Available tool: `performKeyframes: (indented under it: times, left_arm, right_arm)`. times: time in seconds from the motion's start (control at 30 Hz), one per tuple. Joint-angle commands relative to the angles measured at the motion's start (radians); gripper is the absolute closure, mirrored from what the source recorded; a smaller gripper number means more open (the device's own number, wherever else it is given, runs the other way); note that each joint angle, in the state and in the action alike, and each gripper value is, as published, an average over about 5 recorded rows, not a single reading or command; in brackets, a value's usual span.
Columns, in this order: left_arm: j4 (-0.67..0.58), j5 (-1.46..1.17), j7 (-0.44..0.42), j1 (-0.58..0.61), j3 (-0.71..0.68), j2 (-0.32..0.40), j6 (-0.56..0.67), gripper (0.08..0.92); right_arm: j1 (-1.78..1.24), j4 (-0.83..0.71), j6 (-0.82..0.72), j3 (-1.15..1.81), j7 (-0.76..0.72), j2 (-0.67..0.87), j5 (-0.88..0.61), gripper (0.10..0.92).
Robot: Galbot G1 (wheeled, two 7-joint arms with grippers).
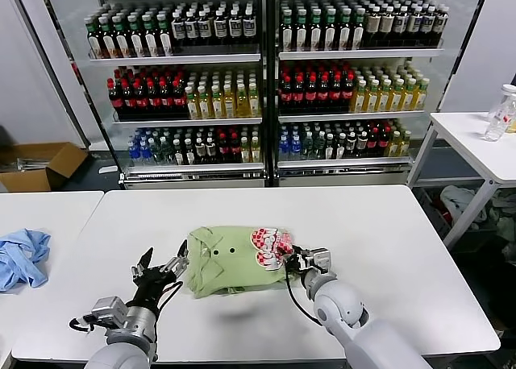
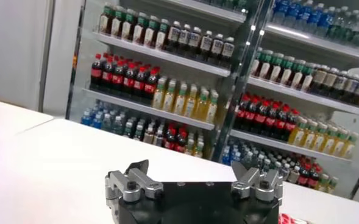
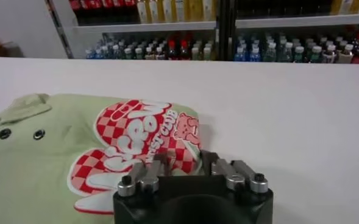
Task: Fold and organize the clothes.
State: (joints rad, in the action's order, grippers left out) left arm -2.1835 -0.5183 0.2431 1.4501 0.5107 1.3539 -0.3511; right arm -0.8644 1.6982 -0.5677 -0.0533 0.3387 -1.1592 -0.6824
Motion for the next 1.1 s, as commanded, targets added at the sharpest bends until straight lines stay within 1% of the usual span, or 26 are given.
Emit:
performKeyframes:
  times: [0.03,0.23,0.3,0.37,0.43,0.47,0.57,0.73,0.9,1.1]
  left_arm:
    - [-0.022,-0.003,0.006,0.033,0.033,-0.017,0.005,0.177]
    - [-0.034,-0.007,0.004,0.042,0.023,-0.019,0.003,0.177]
    - [-0.043,-0.004,0.002,0.049,0.020,-0.018,0.003,0.177]
    - [-0.058,0.012,-0.007,0.062,0.015,-0.016,0.006,0.177]
    - [-0.081,0.032,-0.022,0.083,0.007,-0.012,0.011,0.177]
    - [-0.093,0.040,-0.029,0.094,0.004,-0.009,0.014,0.177]
    - [-0.121,0.046,-0.035,0.118,0.001,-0.001,0.015,0.177]
    - [-0.147,0.056,-0.035,0.153,0.007,0.000,0.016,0.177]
    - [-0.171,0.065,-0.035,0.172,0.013,0.004,0.016,0.177]
    - [-0.193,0.084,-0.036,0.193,0.019,0.006,0.020,0.177]
  right_arm:
    - [0.051,-0.050,-0.003,0.012,-0.019,0.046,0.010,0.631]
    - [0.013,-0.003,0.049,0.124,-0.100,0.181,0.078,0.804]
    - [-0.011,0.048,0.093,0.155,-0.129,0.215,0.111,0.862]
    - [-0.047,0.107,0.160,0.183,-0.142,0.235,0.144,0.899]
    - [-0.108,0.174,0.235,0.214,-0.133,0.245,0.199,0.918]
    - [-0.141,0.203,0.262,0.229,-0.128,0.245,0.228,0.910]
    - [-0.253,0.287,0.318,0.281,-0.126,0.234,0.295,0.852]
    - [-0.450,0.416,0.410,0.421,-0.125,0.202,0.372,0.706]
    - [-0.608,0.507,0.508,0.501,-0.083,0.168,0.438,0.576]
    - [-0.692,0.584,0.528,0.527,-0.069,0.145,0.460,0.403]
